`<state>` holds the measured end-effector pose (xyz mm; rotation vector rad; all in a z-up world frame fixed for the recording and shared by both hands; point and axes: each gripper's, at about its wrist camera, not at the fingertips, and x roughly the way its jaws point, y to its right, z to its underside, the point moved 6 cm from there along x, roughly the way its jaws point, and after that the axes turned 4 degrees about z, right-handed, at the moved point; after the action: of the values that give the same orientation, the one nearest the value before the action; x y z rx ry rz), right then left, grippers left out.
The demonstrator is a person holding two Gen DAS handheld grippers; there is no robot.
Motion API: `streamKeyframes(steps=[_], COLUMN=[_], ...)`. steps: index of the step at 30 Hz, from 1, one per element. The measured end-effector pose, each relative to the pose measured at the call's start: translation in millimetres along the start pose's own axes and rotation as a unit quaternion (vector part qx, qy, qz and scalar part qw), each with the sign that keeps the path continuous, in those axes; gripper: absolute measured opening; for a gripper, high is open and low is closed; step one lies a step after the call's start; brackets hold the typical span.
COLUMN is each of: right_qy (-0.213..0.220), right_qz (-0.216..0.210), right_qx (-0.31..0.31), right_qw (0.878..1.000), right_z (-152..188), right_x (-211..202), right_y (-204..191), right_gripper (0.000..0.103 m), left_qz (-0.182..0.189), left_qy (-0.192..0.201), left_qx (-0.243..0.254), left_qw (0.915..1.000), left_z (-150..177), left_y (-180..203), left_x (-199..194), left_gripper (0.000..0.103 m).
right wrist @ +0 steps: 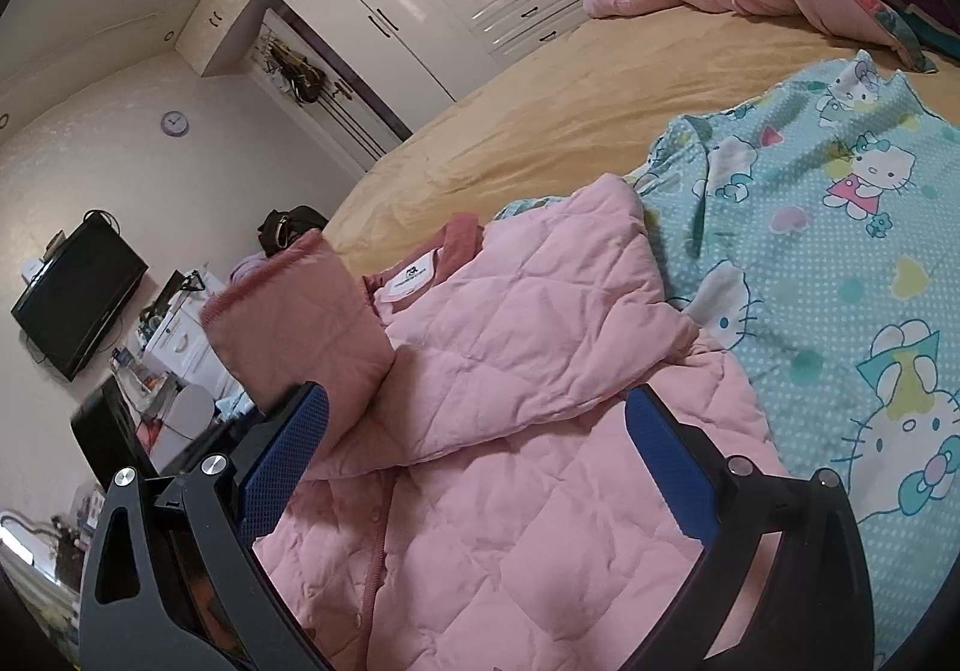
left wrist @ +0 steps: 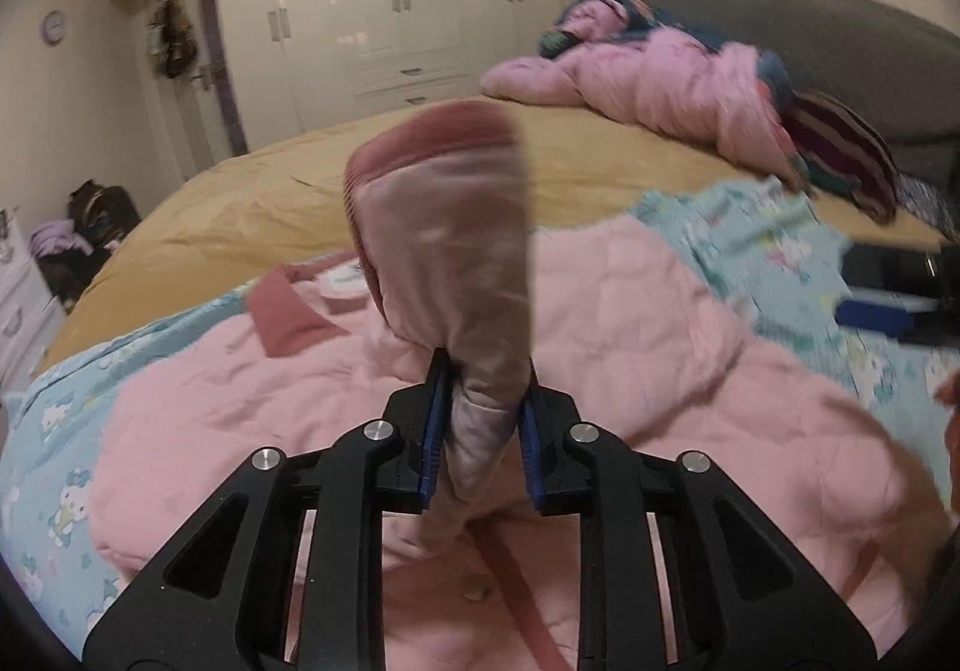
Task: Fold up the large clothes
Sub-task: 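Lay the sleeve on the coat and open the left tool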
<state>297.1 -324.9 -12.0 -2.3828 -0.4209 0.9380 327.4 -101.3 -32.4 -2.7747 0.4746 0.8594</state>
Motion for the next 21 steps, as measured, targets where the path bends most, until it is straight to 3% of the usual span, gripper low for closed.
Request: streamKeyframes(steps=[4, 8, 10, 14, 17, 19, 21], right_qy=[-0.003, -0.011, -0.017, -0.033, -0.045, -0.061, -0.081], right_qz=[0.01, 0.021, 0.016, -0.005, -0.025, -0.047, -0.055], right_qx=[0.004, 0.008, 0.01, 0.038, 0.048, 0.057, 0.068], right_qw=[1.0, 1.0, 1.0, 0.999, 0.998, 0.995, 0.993], right_z=[0, 0, -2, -7, -14, -17, -18], right_x=[3, 9, 13, 25, 34, 44, 58], right_y=[4, 6, 5, 2, -6, -12, -17], right_gripper=[0.099, 0.099, 0.099, 0.099, 0.099, 0.099, 0.099], left_qz=[-0.002, 0.016, 0.026, 0.052, 0.108, 0.145, 0.144], left_qy=[-0.012, -0.021, -0.032, -0.037, -0.029, -0.021, -0.023], left_qx=[0.048, 0.08, 0.097, 0.119, 0.095, 0.06, 0.016], left_qw=[0.9988, 0.9965, 0.9944, 0.9909, 0.9892, 0.9874, 0.9892], left_z=[15, 27, 34, 44, 40, 34, 24], left_y=[20, 36, 45, 62, 64, 57, 38], left_x=[9, 13, 16, 14, 0, -9, -12], left_gripper=[0.019, 0.032, 0.048, 0.071, 0.081, 0.094, 0.094])
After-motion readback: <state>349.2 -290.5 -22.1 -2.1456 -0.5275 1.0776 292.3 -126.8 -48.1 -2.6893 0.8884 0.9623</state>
